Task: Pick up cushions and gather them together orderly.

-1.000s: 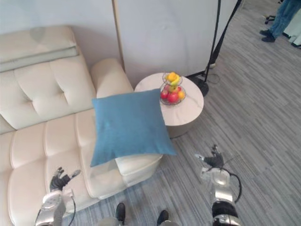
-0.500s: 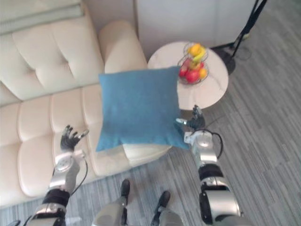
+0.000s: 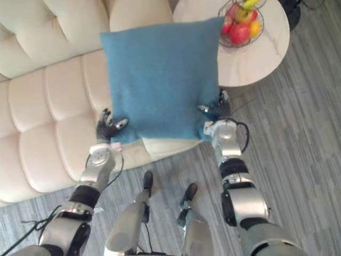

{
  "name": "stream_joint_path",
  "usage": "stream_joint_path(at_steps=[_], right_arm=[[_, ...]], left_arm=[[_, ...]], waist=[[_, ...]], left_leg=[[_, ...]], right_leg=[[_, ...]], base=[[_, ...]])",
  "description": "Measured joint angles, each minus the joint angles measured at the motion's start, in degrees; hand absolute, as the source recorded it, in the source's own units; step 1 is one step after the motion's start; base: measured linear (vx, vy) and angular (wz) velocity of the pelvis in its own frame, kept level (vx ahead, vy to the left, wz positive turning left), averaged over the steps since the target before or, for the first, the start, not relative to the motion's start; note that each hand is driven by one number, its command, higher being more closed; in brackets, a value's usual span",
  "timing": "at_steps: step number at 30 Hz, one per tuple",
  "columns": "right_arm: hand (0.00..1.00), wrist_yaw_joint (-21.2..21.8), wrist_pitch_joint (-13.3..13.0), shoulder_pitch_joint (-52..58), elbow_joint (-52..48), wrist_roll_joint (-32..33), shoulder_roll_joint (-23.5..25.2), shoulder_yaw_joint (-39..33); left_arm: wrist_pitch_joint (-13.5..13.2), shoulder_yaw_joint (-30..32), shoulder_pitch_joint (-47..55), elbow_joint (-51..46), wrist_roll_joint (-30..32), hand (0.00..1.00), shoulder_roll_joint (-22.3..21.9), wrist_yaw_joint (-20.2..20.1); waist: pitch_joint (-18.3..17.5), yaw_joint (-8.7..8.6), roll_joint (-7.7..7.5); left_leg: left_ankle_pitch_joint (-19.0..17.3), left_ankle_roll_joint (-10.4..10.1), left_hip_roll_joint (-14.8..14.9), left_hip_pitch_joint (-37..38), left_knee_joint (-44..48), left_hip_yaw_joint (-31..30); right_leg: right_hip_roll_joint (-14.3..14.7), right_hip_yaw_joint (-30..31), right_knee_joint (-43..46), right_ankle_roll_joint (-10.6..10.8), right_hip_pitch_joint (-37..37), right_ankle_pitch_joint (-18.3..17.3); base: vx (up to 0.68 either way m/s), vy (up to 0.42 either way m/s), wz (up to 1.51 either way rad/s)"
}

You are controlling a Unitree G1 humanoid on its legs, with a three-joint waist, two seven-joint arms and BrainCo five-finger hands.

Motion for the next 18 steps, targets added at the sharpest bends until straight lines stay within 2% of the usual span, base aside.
stream_joint_path(at_steps=[6,12,18], right_arm=[[1.00,-0.7,-1.5,-0.5,-0.2,2.5,0.2,0.8],[1.00,-0.8,-2.1,2.8,-5.0,4.9,1.1,2.1],[1.00,-0.5,-2.0,20.4,-20.1,4.7,4.5,2.4]], left_arm=[[0.0,-0.3,-1.2,-2.3,-0.1,1.00,0.5,1.4],[-0.1,-1.2,-0.2,-7.1,-2.3,1.00,0.9,2.3],[-0.5,-4.0,11.2,-19.4,-2.4,1.00,-0.1,1.8]], waist=[[0.6,-0.13,0.24],[0.6,-0.10,0.24],[0.3,-1.10,0.25]], left_leg=[[0.6,-0.2,0.3,-0.3,0.0,0.2],[1.2,-0.5,0.4,1.4,-1.1,1.5],[1.3,-0.5,0.3,7.8,-3.1,1.6]], right_leg=[[0.0,0.5,1.8,-0.6,-1.2,-0.4],[-0.1,1.8,3.0,-0.8,-1.2,-0.7],[-0.1,1.7,2.0,-0.4,4.8,-1.2]], base=[[-0.04,-0.009,-0.03],[-0.01,-0.012,-0.09],[0.06,0.001,0.02]])
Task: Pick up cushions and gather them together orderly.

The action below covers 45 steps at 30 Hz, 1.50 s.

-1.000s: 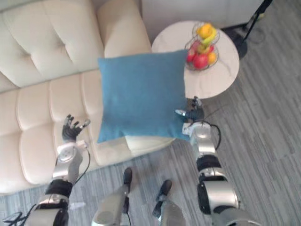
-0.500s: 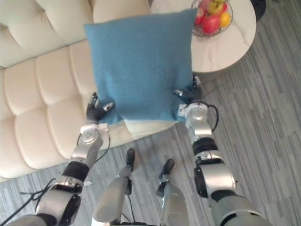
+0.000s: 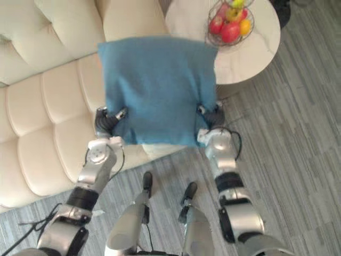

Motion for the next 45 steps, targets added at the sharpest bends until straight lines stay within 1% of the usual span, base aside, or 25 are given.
stream_joint_path(at_steps=[3,8,9,12,13,16,17,20,23,27,29,31,32,33,34,35,36,37,38,39,40,41,42,44,45], right_arm=[[1.00,0.6,0.0,7.3,-5.6,-0.1,1.2,0.0],[1.00,2.7,0.0,20.7,-15.0,-0.6,4.2,0.0],[1.00,3.4,0.0,24.7,-17.7,-0.9,5.3,0.0],[1.00,4.8,-0.1,30.1,-21.0,-2.8,6.5,0.0],[1.00,5.0,-0.1,30.6,-21.6,-2.8,6.6,0.1],[1.00,5.3,-0.2,34.8,-25.7,-4.0,6.8,1.7],[1.00,5.3,-0.2,35.5,-26.4,-4.7,6.9,1.8],[1.00,5.8,-0.6,38.5,-28.7,-6.5,6.9,2.4],[1.00,6.3,-0.7,39.5,-28.7,-7.4,6.9,2.6],[1.00,6.4,-1.1,41.4,-28.7,-7.3,6.9,2.6],[1.00,6.4,-1.1,41.6,-28.7,-7.3,6.8,2.6],[1.00,6.3,-1.4,41.4,-28.7,-7.3,6.8,2.6],[1.00,6.3,-1.5,41.2,-28.7,-7.3,6.7,2.6],[1.00,6.1,-1.7,40.6,-28.7,-7.3,6.7,2.5],[1.00,5.6,-1.8,40.2,-28.7,-7.3,6.6,2.1],[1.00,5.3,-1.8,40.0,-28.7,-7.3,6.4,1.8],[1.00,4.8,-1.8,39.5,-28.7,-7.3,6.2,1.2],[1.00,4.4,-1.8,39.3,-28.7,-7.3,6.2,0.8],[1.00,4.3,-1.8,39.2,-28.7,-7.3,5.8,0.5],[1.00,4.3,-1.8,39.2,-28.7,-7.3,5.6,0.3],[1.00,3.7,-1.8,39.0,-28.6,-7.4,4.4,-0.8],[1.00,3.1,-1.7,38.8,-28.3,-7.4,4.7,-1.4],[1.00,2.8,-1.7,38.7,-28.3,-7.4,4.8,-1.4],[1.00,2.6,-1.7,38.3,-28.3,-7.6,6.6,-1.4],[1.00,2.6,-1.7,38.3,-28.3,-7.6,6.9,-1.5]], left_arm=[[0.0,-0.6,6.3,-3.1,-0.2,1.00,-0.8,-1.3],[0.5,-1.7,17.7,-7.8,-1.3,1.00,-1.3,-4.4],[0.7,-1.7,21.7,-11.0,-1.3,1.00,-1.5,-5.4],[0.7,-1.7,27.6,-15.1,-1.2,1.00,-2.4,-7.5],[0.7,-1.7,28.4,-15.6,-1.2,1.00,-2.5,-7.6],[0.7,-1.7,33.3,-18.2,-1.2,1.00,-2.9,-7.7],[0.7,-1.7,34.2,-18.8,-1.2,1.00,-3.0,-7.8],[0.6,-1.8,37.9,-20.6,-1.2,1.00,-3.4,-8.9],[0.7,-1.8,39.2,-20.6,-1.1,1.00,-3.4,-9.6],[0.7,-2.7,40.3,-20.6,-1.1,1.00,-3.3,-9.7],[0.7,-2.9,40.2,-20.6,-1.1,1.00,-3.3,-9.7],[0.6,-2.9,40.2,-20.6,-1.3,1.00,-3.4,-9.7],[0.6,-2.9,40.2,-20.6,-1.4,1.00,-3.4,-9.7],[0.6,-2.9,40.1,-20.6,-2.0,1.00,-3.5,-9.7],[0.6,-3.2,39.9,-20.6,-2.1,1.00,-3.7,-9.7],[0.6,-3.5,39.7,-20.6,-2.2,1.00,-3.9,-9.7],[0.6,-4.0,39.7,-20.5,-2.2,1.00,-4.3,-9.7],[0.6,-4.3,39.7,-20.2,-2.3,1.00,-5.1,-9.7],[0.6,-4.4,39.7,-20.1,-2.3,1.00,-5.7,-9.7],[0.6,-4.5,39.7,-20.0,-2.3,1.00,-5.9,-9.7],[0.5,-5.8,38.8,-18.9,-2.2,1.00,-7.0,-9.8],[0.5,-6.2,37.1,-17.1,-2.3,1.00,-7.1,-9.8],[0.5,-6.2,36.5,-16.8,-2.3,1.00,-6.9,-9.8],[0.5,-6.2,35.1,-16.1,-2.3,1.00,-4.4,-9.9],[0.5,-6.2,35.0,-16.0,-2.3,1.00,-4.1,-9.9]], waist=[[-1.2,-0.58,0.04],[-6.6,-1.52,0.01],[-8.0,-1.83,0.02],[-10.1,-1.86,0.43],[-10.2,-1.84,0.62],[-12.8,-1.83,1.36],[-13.1,-1.73,1.43],[-16.1,-1.67,1.65],[-17.8,-1.67,1.85],[-18.5,-1.74,2.46],[-18.5,-1.82,2.52],[-18.4,-1.45,2.60],[-18.5,-1.47,2.72],[-18.6,-1.49,2.90],[-18.6,-1.55,2.56],[-18.3,-1.55,2.04],[-18.4,-1.59,2.32],[-18.4,-1.95,2.17],[-18.9,-2.17,2.95],[-19.3,-2.24,3.55],[-20.7,-2.38,5.92],[-20.4,-2.54,5.12],[-20.4,-2.73,5.01],[-19.6,-2.86,1.83],[-19.3,-2.92,1.42]], left_leg=[[0.0,0.0,-0.1,2.1,-1.1,-0.1],[-0.1,0.0,-0.1,4.7,-1.7,-0.6],[-0.1,0.0,-0.1,5.7,-1.7,-1.3],[-0.7,-0.2,0.3,7.8,-1.7,-1.5],[-0.9,-0.2,0.4,8.3,-1.7,-1.4],[-1.3,-0.5,0.8,10.0,-1.7,-1.3],[-1.4,-0.6,0.9,10.3,-1.7,-1.3],[-1.5,-0.8,1.3,10.9,-1.7,-1.3],[-1.5,-0.8,1.4,11.8,-1.7,-1.4],[-1.6,-0.9,1.3,12.4,-1.6,-1.9],[-1.8,-1.2,1.2,11.1,0.1,-3.1],[-3.6,-2.1,1.1,7.1,4.8,-5.7],[-4.4,-2.2,1.2,6.2,5.3,-6.0],[-6.9,-0.5,2.2,3.9,7.0,-2.9],[-9.1,1.6,3.5,2.2,8.8,1.9],[-9.5,2.9,3.9,1.8,9.8,4.1],[-9.3,3.7,4.8,0.9,11.6,7.7],[-9.3,3.6,6.1,1.3,12.5,11.0],[-9.1,3.2,7.4,2.2,11.9,13.4],[-8.7,2.6,7.9,2.6,11.2,14.4],[-3.6,-2.1,9.2,5.2,6.4,15.5],[-2.1,-2.0,7.1,6.4,4.6,15.7],[-2.2,-1.7,6.0,6.9,3.8,15.6],[-3.7,1.3,1.4,7.7,2.8,15.6],[-4.4,2.1,0.7,7.6,3.3,15.6]], right_leg=[[0.3,-0.2,-1.7,0.2,2.5,-0.1],[0.8,-0.7,-4.0,0.3,6.2,-0.1],[1.0,-1.2,-4.8,0.4,7.9,0.0],[1.4,-1.5,-5.7,0.4,10.5,0.0],[1.5,-1.4,-5.7,0.4,10.8,0.0],[2.1,-1.1,-6.9,0.5,12.9,0.1],[2.2,-0.9,-6.9,0.5,13.2,0.2],[2.7,-0.8,-7.8,0.3,14.1,0.5],[3.1,-0.6,-7.9,0.3,14.9,0.5],[3.1,-1.6,-8.0,0.4,16.8,0.3],[3.1,-2.9,-7.3,0.6,16.7,-0.3],[2.8,-5.4,-5.0,0.5,15.5,-1.7],[2.8,-6.1,-4.2,0.4,15.0,-2.0],[2.2,-8.1,-3.4,-0.3,13.9,-1.9],[0.7,-10.4,-3.8,-0.7,13.4,-1.6],[-0.1,-11.3,-3.5,-0.8,13.0,-1.6],[-1.8,-12.0,-2.9,-0.7,12.6,-1.6],[-3.1,-13.1,-2.6,0.0,12.9,-1.2],[-3.6,-13.8,-2.6,0.7,13.1,-0.8],[-3.7,-14.1,-2.7,1.0,13.1,-0.6],[-3.8,-15.0,-2.8,2.6,13.2,0.4],[-5.7,-15.0,-2.8,3.9,13.9,1.2],[-6.5,-14.9,-2.8,4.2,14.2,1.4],[-11.1,-15.0,-1.8,5.9,14.5,2.4],[-12.2,-15.0,-0.5,5.9,14.3,2.4]], base=[[0.05,0.012,0.06],[0.05,0.006,0.09],[0.04,-0.004,0.14],[0.01,-0.001,0.05],[-0.03,0.002,-0.01],[-0.03,-0.002,-0.04],[-0.02,-0.004,-0.07],[-0.01,-0.003,-0.01],[0.00,-0.005,-0.01],[-0.03,-0.007,0.15],[-0.04,-0.009,0.34],[-0.07,-0.019,0.55],[-0.10,-0.014,0.65],[-0.08,0.001,0.72],[-0.04,0.049,0.73],[-0.01,0.083,0.66],[0.03,0.119,0.56],[0.07,0.154,0.57],[0.08,0.107,0.42],[0.10,0.234,0.36],[0.11,0.283,0.45],[0.12,0.349,0.48],[0.07,0.291,0.39],[0.04,0.287,0.24],[0.07,0.338,0.14]])
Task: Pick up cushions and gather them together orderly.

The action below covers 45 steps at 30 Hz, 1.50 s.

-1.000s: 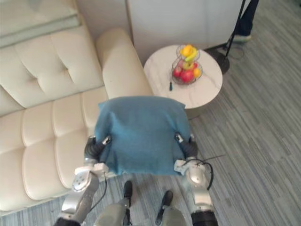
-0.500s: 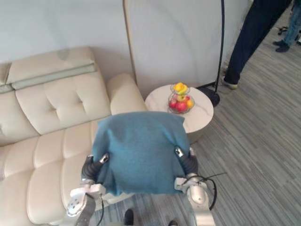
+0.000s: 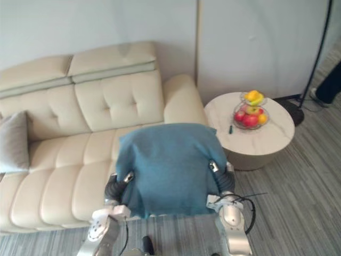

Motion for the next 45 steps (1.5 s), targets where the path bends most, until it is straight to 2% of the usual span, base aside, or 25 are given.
stream_joint_path(at_steps=[1,2,3,4,5,6,8,11,12,13,14,15,17,18,22,24,25,27,28,29,30,32,34,39,45], right_arm=[[1.00,-0.1,0.0,0.0,0.9,0.0,0.4,0.1],[1.00,-0.1,0.0,-0.1,1.7,0.0,0.4,0.1],[1.00,-0.1,0.0,-0.4,3.4,0.0,0.4,0.1],[1.00,-0.1,0.1,-1.1,6.2,0.2,0.6,0.2],[1.00,-0.1,0.5,-1.0,7.4,0.2,1.3,0.2],[1.00,0.0,0.6,-1.0,7.4,0.2,1.6,0.2],[1.00,0.5,0.6,-1.0,7.4,0.3,2.2,0.2],[1.00,0.6,0.6,-0.8,7.4,0.4,2.1,0.1],[1.00,0.6,0.6,-0.6,7.3,0.4,2.1,0.0],[1.00,0.5,0.6,0.0,6.7,0.4,2.1,0.0],[1.00,0.4,0.6,0.6,6.2,0.4,2.1,0.0],[1.00,0.2,0.5,2.8,3.9,0.4,2.2,0.0],[1.00,0.2,0.6,3.2,3.5,0.4,2.1,-0.1],[1.00,0.1,0.7,4.9,0.0,0.4,2.0,-0.5],[1.00,0.1,0.6,6.6,-6.7,0.4,2.1,-0.4],[1.00,0.1,0.4,6.4,-8.0,0.4,2.1,-0.5],[1.00,0.1,0.0,6.3,-8.2,0.4,2.1,-0.6],[1.00,0.0,0.0,6.5,-8.2,0.4,2.1,-1.2],[1.00,-0.2,0.0,6.8,-8.1,0.4,2.0,-2.0],[1.00,-0.3,0.1,6.8,-6.7,0.4,2.5,-2.1],[1.00,-0.3,0.2,6.9,-6.4,0.4,2.9,-2.1],[1.00,0.1,0.4,7.0,-5.2,0.3,4.4,-2.6],[1.00,0.3,0.4,6.8,-2.6,0.2,4.5,-2.6],[1.00,0.0,0.7,4.5,3.4,-2.5,4.5,-2.7],[1.00,-2.3,1.2,-1.4,9.8,-6.5,3.1,-1.1]], left_arm=[[0.0,0.0,-0.1,1.2,-0.1,1.00,0.3,-0.1],[0.0,0.0,0.0,1.8,-0.3,1.00,0.3,-0.2],[0.1,0.1,0.1,2.4,-0.6,1.00,0.4,-0.5],[0.1,0.2,0.3,2.6,-1.1,1.00,0.8,-0.9],[0.2,0.3,0.6,2.6,-1.1,1.00,1.4,-1.0],[0.2,0.4,0.6,2.6,-1.1,1.00,1.5,-1.0],[0.2,0.7,0.6,2.6,-1.0,1.00,2.6,-1.2],[0.7,0.5,0.6,2.6,-1.0,1.00,2.5,-1.3],[1.1,0.5,0.5,2.6,-1.0,1.00,2.5,-1.4],[1.3,0.4,0.5,2.6,-0.9,1.00,2.5,-1.4],[1.3,0.2,0.5,2.6,-0.9,1.00,2.5,-1.4],[1.3,-0.2,0.5,2.4,-0.9,1.00,2.5,-1.5],[1.5,-0.3,0.5,2.7,-0.8,1.00,2.0,-1.6],[1.7,-0.7,1.3,1.3,-0.8,1.00,0.7,-1.7],[1.7,-0.5,2.6,-1.0,-0.9,1.00,0.2,-2.3],[1.6,-0.5,3.2,-2.3,-0.9,1.00,-0.3,-2.4],[1.3,-0.5,3.1,-2.9,-0.8,1.00,-0.8,-2.4],[1.3,-0.5,2.9,-2.9,-0.7,1.00,-1.4,-2.4],[1.4,-1.1,2.8,-2.9,-0.1,1.00,-1.9,-2.4],[1.5,-1.2,2.9,-2.6,0.3,1.00,-1.4,-2.4],[1.6,-1.2,2.9,-2.6,0.3,1.00,-1.1,-2.4],[1.9,-2.0,3.1,-2.3,0.3,1.00,1.0,-2.4],[2.0,-2.1,3.3,-1.5,0.3,1.00,1.4,-2.4],[2.5,-2.3,3.2,-0.7,0.5,1.00,3.0,-2.2],[2.6,-2.1,-0.2,2.5,1.8,1.00,3.6,0.3]], waist=[[0.4,-0.04,-0.55],[0.4,-0.02,-0.47],[0.6,-0.03,-0.25],[1.5,-0.13,0.00],[2.1,-0.51,0.23],[2.3,-0.73,0.38],[2.6,-1.79,-0.52],[2.9,-2.25,-0.90],[3.2,-2.35,-0.90],[3.2,-2.72,-0.94],[3.1,-3.07,-1.12],[2.3,-3.17,-2.93],[2.4,-3.22,-2.80],[1.6,-2.89,-0.99],[1.9,-0.71,-1.45],[1.6,0.15,-1.57],[1.9,0.66,-2.14],[1.4,0.74,-1.42],[0.7,0.61,-0.18],[0.2,0.70,-1.01],[0.1,0.65,-1.53],[-0.2,0.10,-4.37],[-1.2,0.10,-5.38],[-1.5,-0.29,-5.43],[-1.0,-0.18,-5.17]], left_leg=[[-2.1,1.8,-1.7,-0.3,2.0,0.2],[-2.7,2.3,-2.1,-0.2,2.4,0.3],[-3.7,3.0,-2.5,0.3,3.0,0.4],[-4.7,4.0,-2.6,1.8,3.1,0.2],[-5.1,4.5,-2.1,2.6,3.0,-0.4],[-5.2,4.6,-1.9,2.8,2.8,-0.7],[-5.3,4.7,-2.7,3.1,1.5,-2.6],[-5.6,5.0,-3.8,4.3,0.7,-4.3],[-6.2,4.8,-4.1,5.6,0.7,-6.4],[-6.5,4.2,-4.3,5.9,1.0,-7.8],[-6.9,3.8,-4.5,5.9,1.4,-8.5],[-9.2,3.0,-6.2,5.8,3.9,-11.5],[-10.8,2.9,-5.9,5.5,5.6,-12.4],[-14.4,0.3,-1.4,3.1,13.6,-10.5],[-16.8,-1.0,5.2,-4.4,37.7,-6.0],[-18.0,-0.9,7.3,-5.4,38.6,-6.0],[-18.0,-1.0,8.4,-5.5,33.9,-6.2],[-15.6,-1.6,8.8,-5.0,25.0,-8.0],[-8.4,-2.3,9.1,-4.3,18.7,-10.8],[-9.5,-5.1,8.4,-2.3,16.7,-11.2],[-9.5,-5.2,7.9,-1.8,15.7,-11.1],[-8.6,-4.5,5.1,1.8,11.1,-10.0],[-8.0,-3.7,3.2,4.0,8.4,-9.3],[-5.9,-2.1,0.3,4.8,4.5,-9.0],[-3.5,-2.2,-0.4,3.6,1.5,-7.6]], right_leg=[[-4.0,0.9,6.9,-0.7,-2.6,0.5],[-5.2,1.3,9.5,-1.6,-3.7,1.1],[-6.8,2.3,13.8,-4.7,-5.4,2.4],[-7.3,6.7,19.9,-8.3,-8.4,3.6],[-4.2,12.2,23.7,-4.9,-10.5,-1.7],[-2.3,13.7,24.4,-4.1,-11.0,-3.5],[4.5,15.3,24.1,-3.0,-13.6,-9.7],[10.2,15.6,17.9,-3.1,-13.9,-10.7],[13.6,18.0,14.6,-3.8,-14.4,-10.2],[15.2,20.7,13.2,-4.4,-14.8,-9.8],[15.9,22.3,12.2,-5.2,-14.5,-9.3],[15.1,25.1,9.2,-7.9,-14.0,-6.0],[14.9,24.1,9.1,-8.8,-13.0,-6.5],[16.3,19.3,6.6,-9.5,-9.2,-7.5],[19.0,19.0,2.0,-10.2,-1.3,-7.8],[18.8,19.8,1.3,-10.3,0.2,-7.9],[18.3,20.6,1.2,-10.3,0.6,-7.9],[18.0,21.1,1.2,-10.2,0.5,-7.9],[18.7,21.7,0.8,-9.4,0.5,-8.1],[18.0,23.3,0.7,-7.7,0.7,-8.6],[17.5,23.4,0.7,-7.5,0.7,-8.5],[15.0,24.7,-0.2,-6.3,1.9,-7.7],[13.8,25.5,-1.2,-5.5,2.7,-7.3],[11.5,26.9,-1.6,-4.2,1.7,-6.4],[11.4,30.1,-4.2,-3.1,-0.7,-5.7]], base=[[0.05,0.225,0.06],[0.06,0.289,0.01],[0.06,0.228,-0.09],[0.10,0.307,-0.03],[0.09,0.213,0.03],[0.09,0.149,0.29],[0.11,0.106,0.32],[0.19,0.048,0.39],[0.26,-0.045,0.66],[0.32,-0.068,0.80],[0.29,-0.111,1.16],[0.30,-0.165,0.98],[0.30,-0.158,0.85],[0.35,-0.150,0.85],[0.31,-0.116,0.23],[0.24,-0.007,-0.32],[0.17,0.092,-0.40],[0.16,0.162,-0.32],[0.17,0.248,-0.34],[0.19,0.285,-0.29],[0.15,0.283,-0.19],[0.09,0.214,-0.05],[0.05,0.139,-0.08],[0.00,0.109,0.00],[-0.09,0.010,-0.16]])
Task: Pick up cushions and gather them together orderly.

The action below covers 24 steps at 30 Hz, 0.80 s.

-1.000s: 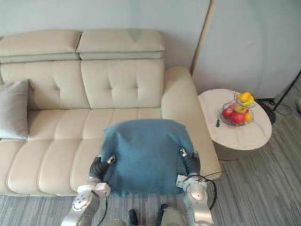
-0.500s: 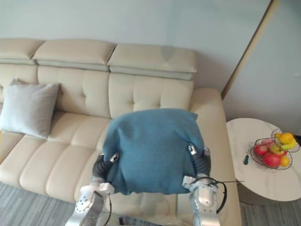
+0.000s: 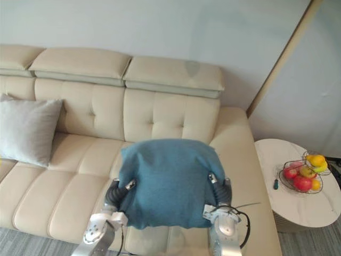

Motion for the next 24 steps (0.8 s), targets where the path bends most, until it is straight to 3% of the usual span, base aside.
stream_joint_path(at_steps=[3,5,9,13,17,18,21,24], right_arm=[[1.00,-2.1,0.3,-8.2,2.2,0.0,-1.7,1.0],[1.00,-5.5,0.7,-18.1,2.7,-2.0,-2.9,2.2],[1.00,-9.9,1.7,-30.1,3.6,-2.3,-5.1,2.2],[1.00,-14.6,1.8,-49.1,9.4,-4.5,-9.5,1.6],[1.00,-17.0,1.7,-68.8,20.3,-5.0,-13.8,1.3],[0.00,-17.9,1.7,-73.4,22.7,-5.6,-14.4,0.7],[0.00,-21.1,1.6,-82.1,30.2,-6.7,-13.3,-4.1],[0.00,-22.7,1.8,-84.9,35.8,-5.8,-11.2,-6.9]], left_arm=[[-0.1,0.8,-7.3,0.4,0.8,1.00,0.3,2.6],[-0.1,2.3,-17.5,0.6,0.9,1.00,1.1,6.5],[-0.2,3.4,-32.2,4.1,0.8,1.00,2.0,12.0],[-3.3,3.6,-52.2,12.5,0.6,1.00,5.8,16.6],[-5.2,5.5,-70.5,22.6,0.6,1.00,8.9,18.0],[-5.6,6.0,-75.6,26.3,0.6,0.00,9.5,18.4],[-5.8,8.1,-87.4,38.4,0.6,0.00,10.0,18.8],[-4.1,9.9,-92.6,47.0,0.6,0.00,9.9,18.5]], waist=[[3.4,0.22,0.82],[6.2,0.39,0.77],[7.4,1.12,0.89],[8.2,1.41,1.39],[13.3,1.32,3.11],[14.0,1.35,3.78],[17.9,1.17,4.37],[18.2,1.21,4.42]], left_leg=[[2.2,0.1,0.6,-4.6,-0.6,0.9],[4.3,0.2,1.8,-12.8,0.2,1.4],[5.3,0.5,2.9,-21.1,3.2,0.8],[8.6,0.6,2.9,-28.8,2.4,-1.0],[13.1,0.8,2.4,-31.5,-2.7,-2.0],[14.8,0.8,2.2,-33.1,-4.2,-2.5],[17.0,0.4,2.0,-35.1,-6.6,-4.7],[17.4,-0.3,1.9,-37.5,-6.6,-5.0]], right_leg=[[0.9,1.1,0.1,0.0,-5.1,2.1],[1.8,1.7,0.6,-0.2,-13.6,4.9],[2.0,1.4,3.8,-0.3,-21.9,5.5],[2.0,0.2,5.8,-0.5,-29.8,6.3],[2.0,-0.6,5.4,-0.5,-34.1,7.9],[2.0,-1.0,4.9,-0.4,-36.0,8.6],[1.9,-2.2,4.7,-0.5,-38.3,9.0],[1.7,-2.6,3.8,-0.4,-40.1,9.4]], base=[[-0.22,-0.028,-0.21],[-0.26,-0.017,-0.18],[-0.15,-0.004,0.06],[-0.08,0.003,0.17],[-0.07,0.012,0.12],[-0.04,0.018,0.15],[0.00,0.012,0.14],[0.04,0.000,0.06]])
